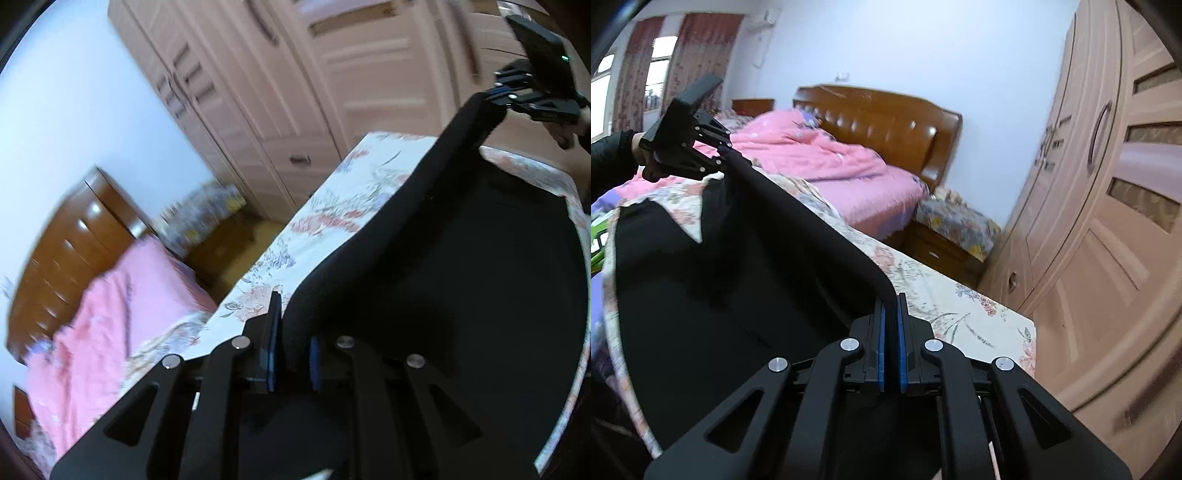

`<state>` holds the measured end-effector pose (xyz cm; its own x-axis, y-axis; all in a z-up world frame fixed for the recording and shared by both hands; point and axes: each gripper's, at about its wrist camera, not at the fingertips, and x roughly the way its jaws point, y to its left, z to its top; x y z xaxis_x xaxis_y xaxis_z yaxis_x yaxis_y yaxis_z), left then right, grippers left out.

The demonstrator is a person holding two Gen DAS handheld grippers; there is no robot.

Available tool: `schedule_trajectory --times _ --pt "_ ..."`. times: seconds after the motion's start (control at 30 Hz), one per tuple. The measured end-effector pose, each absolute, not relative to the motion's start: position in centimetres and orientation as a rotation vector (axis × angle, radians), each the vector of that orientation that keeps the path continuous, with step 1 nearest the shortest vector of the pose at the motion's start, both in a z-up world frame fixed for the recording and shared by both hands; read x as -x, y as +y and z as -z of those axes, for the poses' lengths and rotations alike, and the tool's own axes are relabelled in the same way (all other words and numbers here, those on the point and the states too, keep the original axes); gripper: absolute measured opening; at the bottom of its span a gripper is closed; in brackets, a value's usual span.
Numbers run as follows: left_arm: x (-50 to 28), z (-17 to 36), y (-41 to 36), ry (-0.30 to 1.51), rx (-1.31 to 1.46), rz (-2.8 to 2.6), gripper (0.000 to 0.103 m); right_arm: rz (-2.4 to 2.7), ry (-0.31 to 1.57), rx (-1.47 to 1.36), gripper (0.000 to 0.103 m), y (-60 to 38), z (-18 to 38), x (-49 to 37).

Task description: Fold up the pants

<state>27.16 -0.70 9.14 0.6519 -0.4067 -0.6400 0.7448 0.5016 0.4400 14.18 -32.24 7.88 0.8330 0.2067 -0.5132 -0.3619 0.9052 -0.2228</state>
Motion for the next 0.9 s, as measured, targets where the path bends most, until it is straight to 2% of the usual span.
schedule_trajectory --times 0.1,0.27,0.4,0.57,0.67,0.7,0.73,0.77,0.83,0.9 --pt "-21.5 -8.7 -0.2 0.459 -0.802 0.707 0.013 -0.338 0.499 0.317 0.008 -31.9 -6.8 -9.9" --pt "-12.9 -3.9 1.3 0.478 -0.835 0.676 0.013 -0.370 0.568 0.294 0.008 -30.6 -2.7 -4.1" --pt "-9.1 1.0 1.5 0.524 -0.829 0.667 0.013 -0.367 0.672 0.255 0.008 -30.1 1.9 -1.7" --pt "-8.2 5.4 1.4 0.559 -0.807 0.619 0.013 -0.350 0.728 0.197 0.009 -29.4 5.5 0.3" --pt "-8.5 6.5 1.4 0.580 -0.758 0.601 0.017 -0.347 0.748 0.126 0.018 -29.6 5.6 1.3" --pt "-8.7 6.5 1.6 0.585 -0.733 0.597 0.018 -0.342 0.749 0.092 0.025 -29.8 5.4 1.7" --pt "-8.8 6.5 1.8 0.584 -0.708 0.587 0.022 -0.336 0.749 0.057 0.037 -30.1 5.2 2.4" --pt "-8.9 6.4 1.9 0.585 -0.695 0.579 0.024 -0.330 0.746 0.001 0.043 -30.6 5.0 3.4" --pt "-8.9 6.4 2.1 0.578 -0.679 0.552 0.039 -0.313 0.721 -0.105 0.055 -31.2 4.7 5.1" --pt "-8.4 6.7 1.9 0.567 -0.688 0.540 0.046 -0.281 0.719 -0.194 0.055 -31.7 4.9 5.8"
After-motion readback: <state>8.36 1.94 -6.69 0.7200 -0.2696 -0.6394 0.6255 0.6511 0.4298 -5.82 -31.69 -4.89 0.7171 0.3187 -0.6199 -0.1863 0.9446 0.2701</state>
